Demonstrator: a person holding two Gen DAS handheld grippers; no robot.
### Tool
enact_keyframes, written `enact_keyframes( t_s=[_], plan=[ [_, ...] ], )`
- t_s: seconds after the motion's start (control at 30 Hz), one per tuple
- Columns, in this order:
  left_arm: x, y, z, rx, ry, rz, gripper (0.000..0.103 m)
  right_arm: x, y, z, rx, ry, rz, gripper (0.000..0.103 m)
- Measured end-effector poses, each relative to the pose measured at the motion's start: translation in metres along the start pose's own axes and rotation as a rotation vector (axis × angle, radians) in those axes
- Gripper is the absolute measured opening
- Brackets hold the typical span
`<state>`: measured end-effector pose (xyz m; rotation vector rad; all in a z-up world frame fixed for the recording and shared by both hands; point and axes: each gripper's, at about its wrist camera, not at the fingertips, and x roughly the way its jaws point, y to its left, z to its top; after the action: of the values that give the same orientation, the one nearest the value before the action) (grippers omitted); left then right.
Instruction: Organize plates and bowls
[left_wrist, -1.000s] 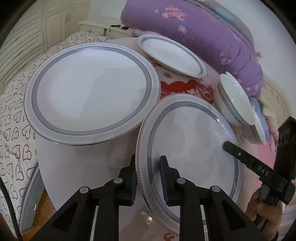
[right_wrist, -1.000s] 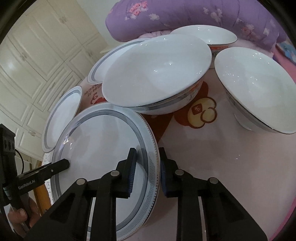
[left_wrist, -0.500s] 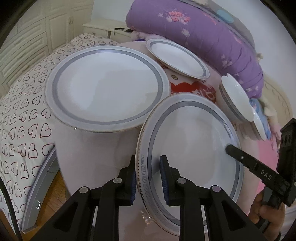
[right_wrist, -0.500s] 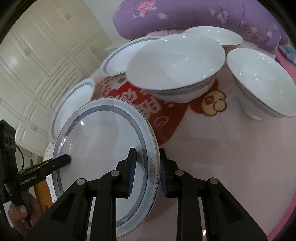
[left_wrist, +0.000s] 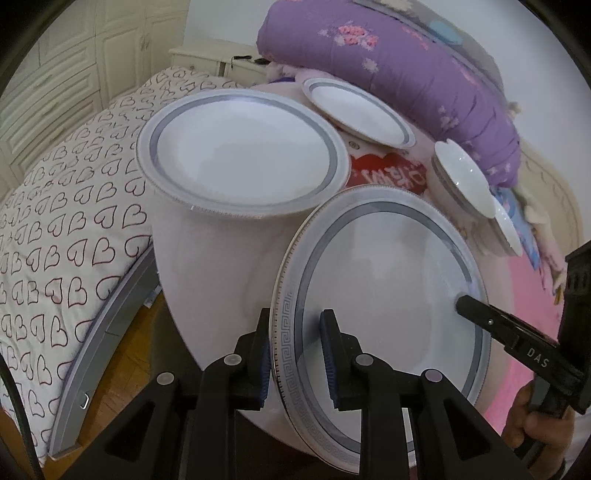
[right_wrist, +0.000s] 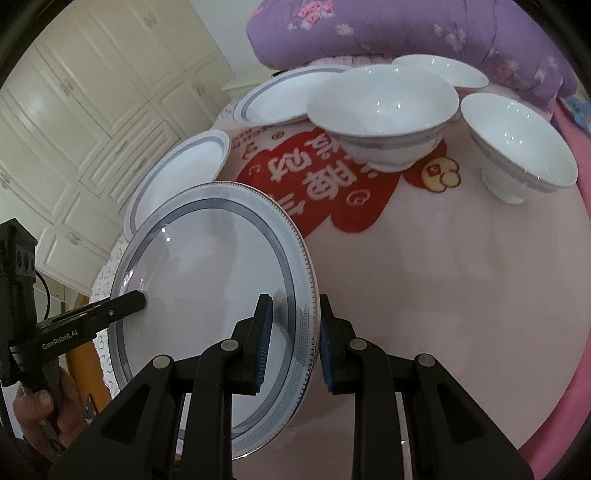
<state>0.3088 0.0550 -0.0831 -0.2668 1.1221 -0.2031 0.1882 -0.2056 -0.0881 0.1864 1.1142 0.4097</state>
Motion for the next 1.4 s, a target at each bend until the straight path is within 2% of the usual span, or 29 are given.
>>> enact_keyframes(
  t_s=[0.33,0.83,0.87,0.9,0.93,0.97,1.0,1.03,1.2,1.4],
  plan=[
    [0.012,0.007,-0.003,-0.009,0.04,0.012,0.021,0.014,0.0,-0.01,-0.001,0.042,-0.02,0.023],
    [0.013,0.008,-0.004,0.007,0.024,0.03,0.024,0.015,0.0,-0.011,0.004,0.029,-0.027,0.026],
    [0.013,0.008,-0.004,0.009,0.025,0.034,0.027,0.015,0.0,-0.011,0.006,0.026,-0.03,0.031],
    [0.012,0.007,-0.003,0.011,0.023,0.038,0.037,0.014,-0.001,-0.011,0.011,0.02,-0.03,0.037],
    [0.011,0.007,-0.001,0.011,0.016,0.044,0.047,0.013,-0.003,-0.01,0.018,0.012,-0.029,0.052],
    [0.009,0.007,-0.001,0.011,0.0,0.055,0.069,0.011,-0.004,-0.01,0.024,0.001,-0.029,0.074],
    [0.005,0.007,0.0,0.012,-0.02,0.065,0.087,0.01,-0.006,-0.009,0.028,-0.006,-0.03,0.085],
    [0.002,0.006,0.0,0.015,-0.04,0.073,0.091,0.008,-0.007,-0.008,0.034,-0.018,-0.032,0.103],
    [-0.009,0.001,0.002,0.023,-0.085,0.092,0.1,0.004,-0.015,-0.002,0.053,-0.047,-0.046,0.103],
    [-0.022,-0.003,0.006,0.023,-0.132,0.13,0.101,-0.006,-0.016,0.006,0.057,-0.099,-0.035,0.103]
  ],
)
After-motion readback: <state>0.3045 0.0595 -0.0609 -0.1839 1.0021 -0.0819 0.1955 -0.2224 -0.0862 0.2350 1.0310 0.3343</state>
